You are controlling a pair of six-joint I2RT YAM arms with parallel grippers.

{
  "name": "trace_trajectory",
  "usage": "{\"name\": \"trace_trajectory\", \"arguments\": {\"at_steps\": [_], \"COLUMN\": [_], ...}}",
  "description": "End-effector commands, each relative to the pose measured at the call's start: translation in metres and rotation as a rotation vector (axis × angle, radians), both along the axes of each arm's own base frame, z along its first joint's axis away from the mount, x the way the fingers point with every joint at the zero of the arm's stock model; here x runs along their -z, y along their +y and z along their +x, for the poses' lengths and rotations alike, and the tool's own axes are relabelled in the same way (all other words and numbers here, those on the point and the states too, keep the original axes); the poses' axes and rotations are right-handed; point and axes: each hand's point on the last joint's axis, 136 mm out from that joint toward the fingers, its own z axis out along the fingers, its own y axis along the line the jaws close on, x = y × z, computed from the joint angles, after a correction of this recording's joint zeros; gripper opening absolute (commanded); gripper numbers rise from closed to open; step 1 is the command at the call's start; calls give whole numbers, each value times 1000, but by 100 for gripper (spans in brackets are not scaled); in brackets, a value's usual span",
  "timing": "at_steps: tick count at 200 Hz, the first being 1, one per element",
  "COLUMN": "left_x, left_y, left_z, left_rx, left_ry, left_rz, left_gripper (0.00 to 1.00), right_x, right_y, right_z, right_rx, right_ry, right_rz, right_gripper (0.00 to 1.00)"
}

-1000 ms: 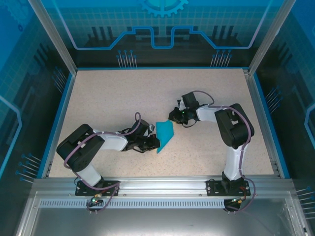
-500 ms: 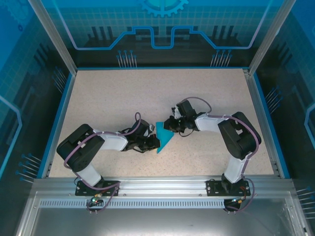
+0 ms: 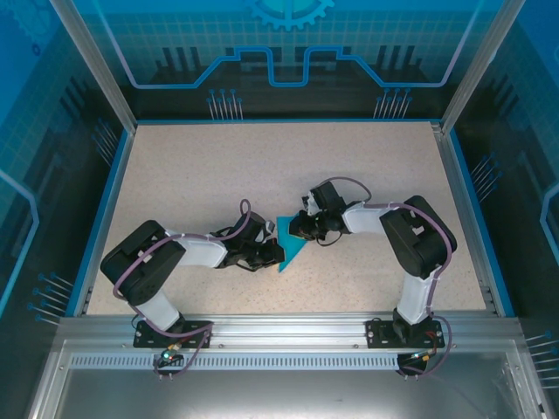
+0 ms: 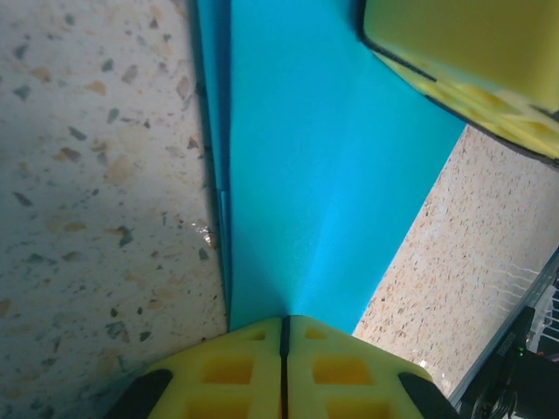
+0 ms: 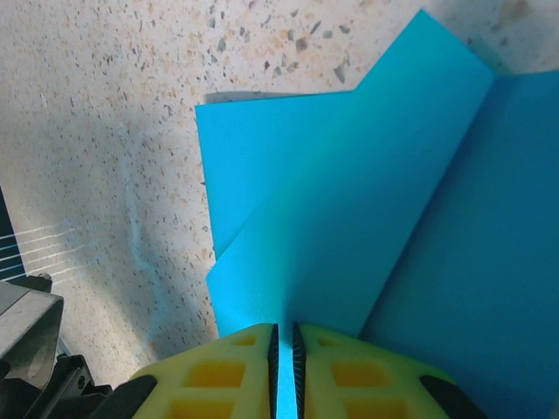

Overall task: Fold a paper plane with a square sheet of paper (pick it up from the middle)
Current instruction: Fourth fold the wing at the center of the table.

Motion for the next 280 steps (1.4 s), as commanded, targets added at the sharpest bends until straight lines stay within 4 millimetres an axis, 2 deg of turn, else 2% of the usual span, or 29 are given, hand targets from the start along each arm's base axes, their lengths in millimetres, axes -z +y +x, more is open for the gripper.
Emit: {"name": "trace_trajectory", "arguments": {"at_steps": [1,17,51,61,85,122,148,172,188,201,223,253,280], "left_x": [45,40,37,37,36,35,33,30,28,27,25,18,10], "left_y": [35,32,27,26,25,25,24,23,23,22,19,15,11], "left_z": [-45,-44,-44,-44,-45,-45,-45,-43,-42,-42,-39,-35,-32], "left_rx": [37,50,70,75,80,81,85,85,85,85,89,92,101], "left_ry": [142,128,118,118,115,112,106,96,94,90,84,63,45], "left_rz": [190,173,152,148,148,148,142,138,137,133,127,110,91], "left_gripper": [8,9,10,10,10,11,11,12,12,13,13,16,20], "right_x": [-27,-28,-28,-19,-5,9,1,-17,-31,-35,-24,1,7], "right_y": [9,9,-13,-25,-36,-45,-51,-49,-39,-30,-20,-25,-33], "right_z": [3,-4,-18,-30,-48,-59,-62,-58,-51,-45,-40,-46,-57], "right_rx": [-37,-48,7,25,29,22,27,32,31,16,5,16,14], "right_ry": [-49,-38,-37,-17,28,56,49,10,-23,-28,8,69,80], "right_rz": [23,23,-30,-57,-73,-106,-122,-104,-67,-55,-76,-123,-130], "right_gripper": [16,16,15,15,14,14,14,15,16,16,15,14,14]}}
